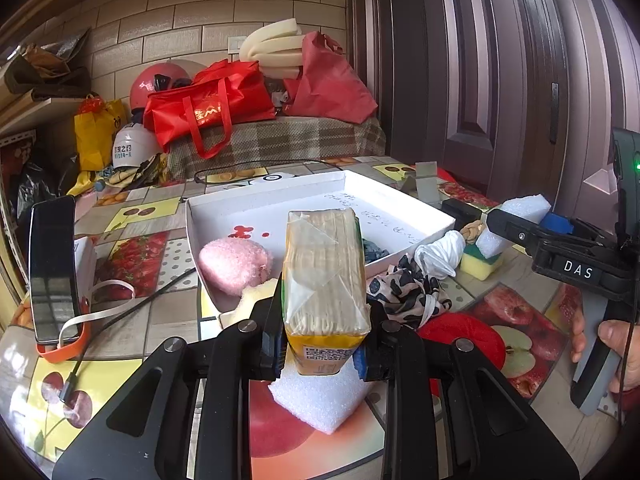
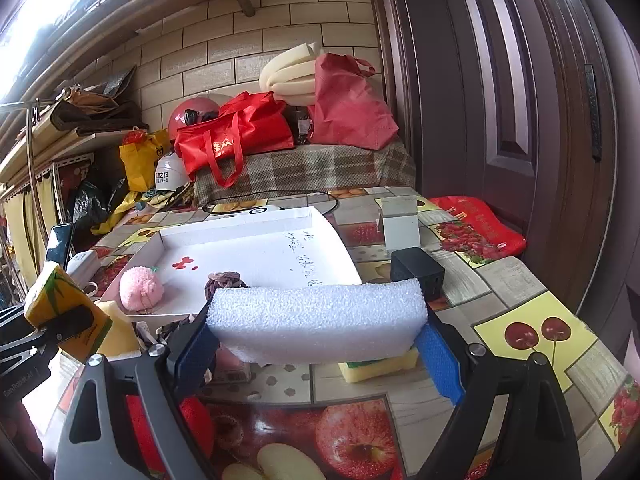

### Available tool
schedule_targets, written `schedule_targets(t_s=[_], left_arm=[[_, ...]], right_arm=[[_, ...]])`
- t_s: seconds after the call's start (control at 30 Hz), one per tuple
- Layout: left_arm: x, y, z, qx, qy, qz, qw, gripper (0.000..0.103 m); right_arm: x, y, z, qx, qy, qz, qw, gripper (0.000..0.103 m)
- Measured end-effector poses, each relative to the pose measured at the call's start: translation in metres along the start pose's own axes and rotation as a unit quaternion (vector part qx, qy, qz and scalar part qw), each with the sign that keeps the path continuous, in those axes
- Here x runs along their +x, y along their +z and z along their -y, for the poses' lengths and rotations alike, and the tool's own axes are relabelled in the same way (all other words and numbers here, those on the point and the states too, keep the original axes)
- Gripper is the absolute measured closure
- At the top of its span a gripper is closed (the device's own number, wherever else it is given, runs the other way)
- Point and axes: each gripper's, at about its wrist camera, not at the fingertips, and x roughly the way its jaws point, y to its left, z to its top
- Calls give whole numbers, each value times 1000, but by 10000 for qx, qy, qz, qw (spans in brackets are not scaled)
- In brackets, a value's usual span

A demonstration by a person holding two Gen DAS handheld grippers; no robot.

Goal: Organize soft objects
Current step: 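Grasp the yellow tissue pack with the left tool while the right tool grasps the white foam block, then lower the tissue pack and foam block into the white box while both tools open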

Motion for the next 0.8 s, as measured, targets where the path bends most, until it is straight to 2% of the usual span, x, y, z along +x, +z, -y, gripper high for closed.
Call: schedule_targets(t_s=[0.8], left_arm=[[45,21,-2,13,182,-27,9998,79]], right_arm=[[46,19,-21,-204,-33,159,9997,13]])
